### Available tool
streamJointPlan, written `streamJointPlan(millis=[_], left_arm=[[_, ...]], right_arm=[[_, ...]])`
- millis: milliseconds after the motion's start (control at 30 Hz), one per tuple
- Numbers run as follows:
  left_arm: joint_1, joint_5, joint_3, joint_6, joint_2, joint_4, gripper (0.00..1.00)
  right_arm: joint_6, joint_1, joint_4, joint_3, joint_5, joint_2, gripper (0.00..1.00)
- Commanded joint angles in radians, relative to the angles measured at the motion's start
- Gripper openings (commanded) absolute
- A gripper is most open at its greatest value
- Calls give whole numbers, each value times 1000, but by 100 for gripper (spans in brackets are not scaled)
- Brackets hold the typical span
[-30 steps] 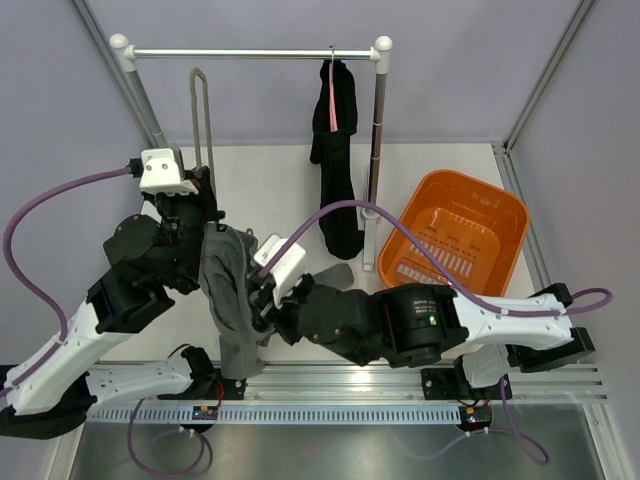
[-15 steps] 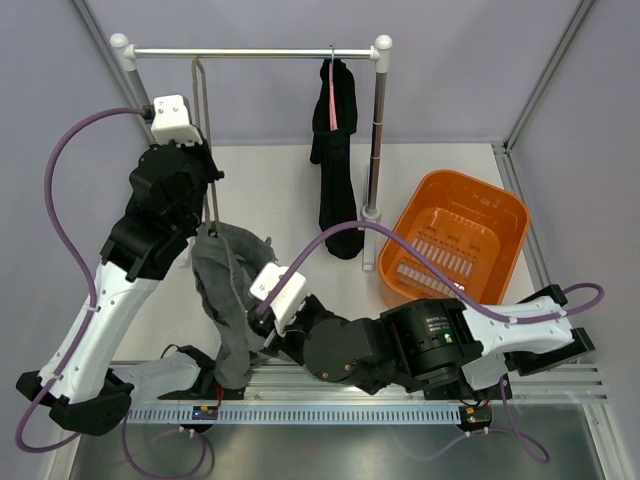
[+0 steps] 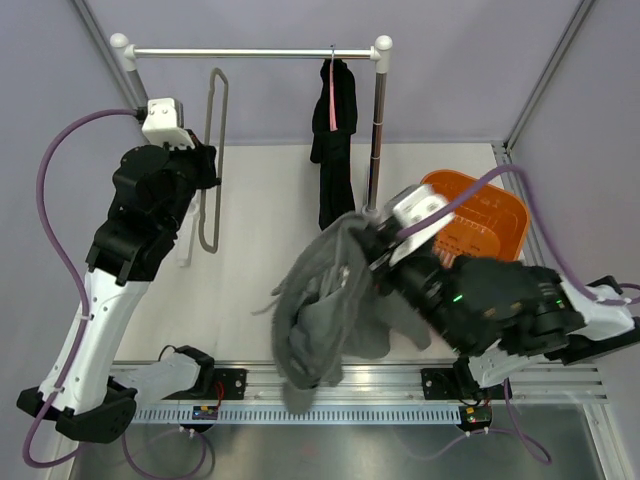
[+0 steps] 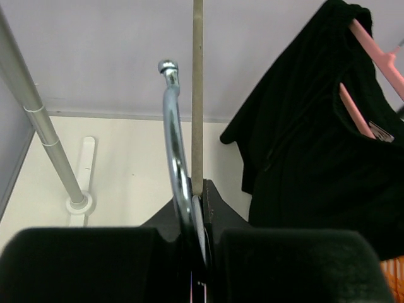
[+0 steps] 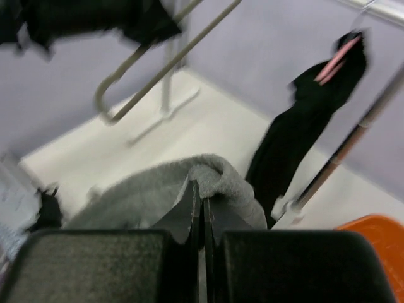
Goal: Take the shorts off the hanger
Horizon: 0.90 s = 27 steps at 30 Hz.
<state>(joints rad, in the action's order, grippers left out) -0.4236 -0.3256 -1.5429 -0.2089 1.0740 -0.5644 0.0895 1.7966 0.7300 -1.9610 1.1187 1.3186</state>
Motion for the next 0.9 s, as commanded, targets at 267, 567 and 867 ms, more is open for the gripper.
streamJointPlan(millis=[267,567,867], left_arm=[[2,186,56,-4,-120,-48,0],[2,206,78,8,-160,-86,0],[2,211,118,23,-194,-120,0]], right_arm=[[860,-314,-979,-42,99,-139,0],[934,-480,-1029,-89,-19,-170,0],[379,-823,-495,132,-144,-220,0]])
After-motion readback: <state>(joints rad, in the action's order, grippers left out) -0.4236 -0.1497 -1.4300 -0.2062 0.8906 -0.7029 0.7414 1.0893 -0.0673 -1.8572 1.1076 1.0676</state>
